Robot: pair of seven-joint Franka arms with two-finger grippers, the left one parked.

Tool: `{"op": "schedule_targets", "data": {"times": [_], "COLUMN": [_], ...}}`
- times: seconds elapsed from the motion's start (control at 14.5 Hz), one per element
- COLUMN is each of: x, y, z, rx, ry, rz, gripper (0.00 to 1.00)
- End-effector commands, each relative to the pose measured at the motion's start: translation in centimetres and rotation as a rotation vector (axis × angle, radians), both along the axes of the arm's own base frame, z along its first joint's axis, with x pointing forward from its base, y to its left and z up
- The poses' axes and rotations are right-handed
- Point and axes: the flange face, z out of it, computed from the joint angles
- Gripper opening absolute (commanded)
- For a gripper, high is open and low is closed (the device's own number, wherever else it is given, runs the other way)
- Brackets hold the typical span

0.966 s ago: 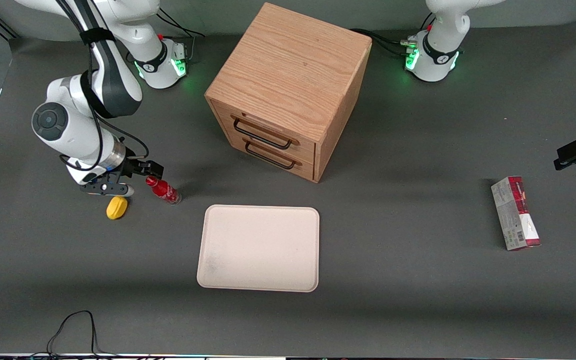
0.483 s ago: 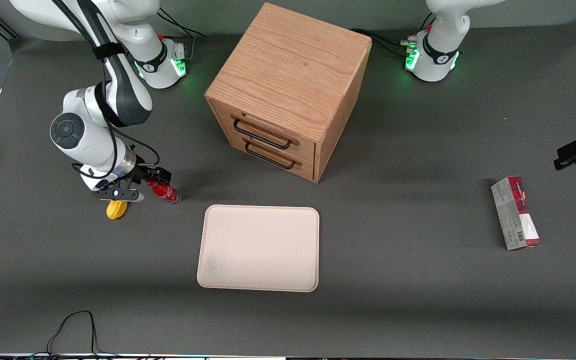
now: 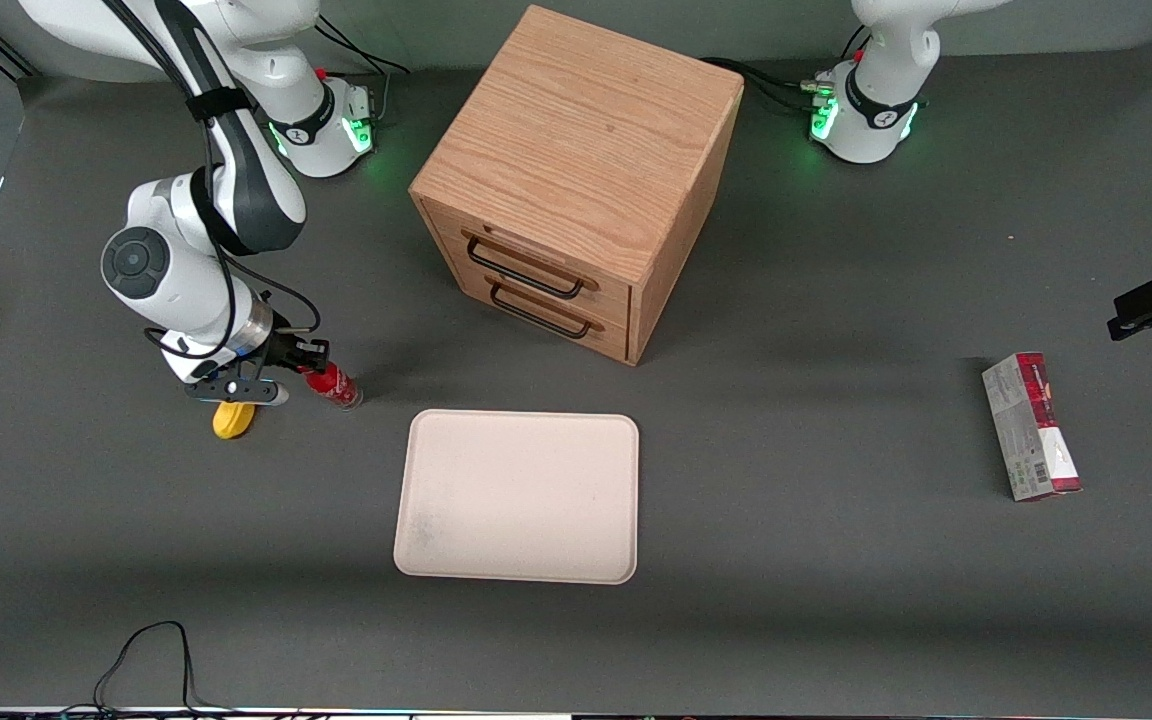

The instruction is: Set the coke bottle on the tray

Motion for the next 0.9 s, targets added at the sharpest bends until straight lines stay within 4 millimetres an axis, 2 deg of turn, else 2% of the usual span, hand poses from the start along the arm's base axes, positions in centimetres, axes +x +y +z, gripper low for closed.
{"op": "schedule_targets", "data": {"times": [0.0, 0.14, 0.21, 0.55, 0.69, 0.83], "x": [0.2, 1.4, 2.3, 7.2, 9.1, 10.8], "y": [0.1, 0.5, 0.5, 0.0, -0.5, -0.3], "z": [0.5, 2.6, 4.6, 18.5, 23.1, 24.8], "rx": [-0.008, -0.003, 0.001, 0.013, 0.014, 0.011], "ry": [-0.017, -0.028, -0.019, 0.056, 0.1, 0.117], "rz": [0.0, -0.011, -0.019, -0.091, -0.094, -0.093], "gripper": [0.0, 0.0, 0.0, 0.0, 0.0, 0.0]}}
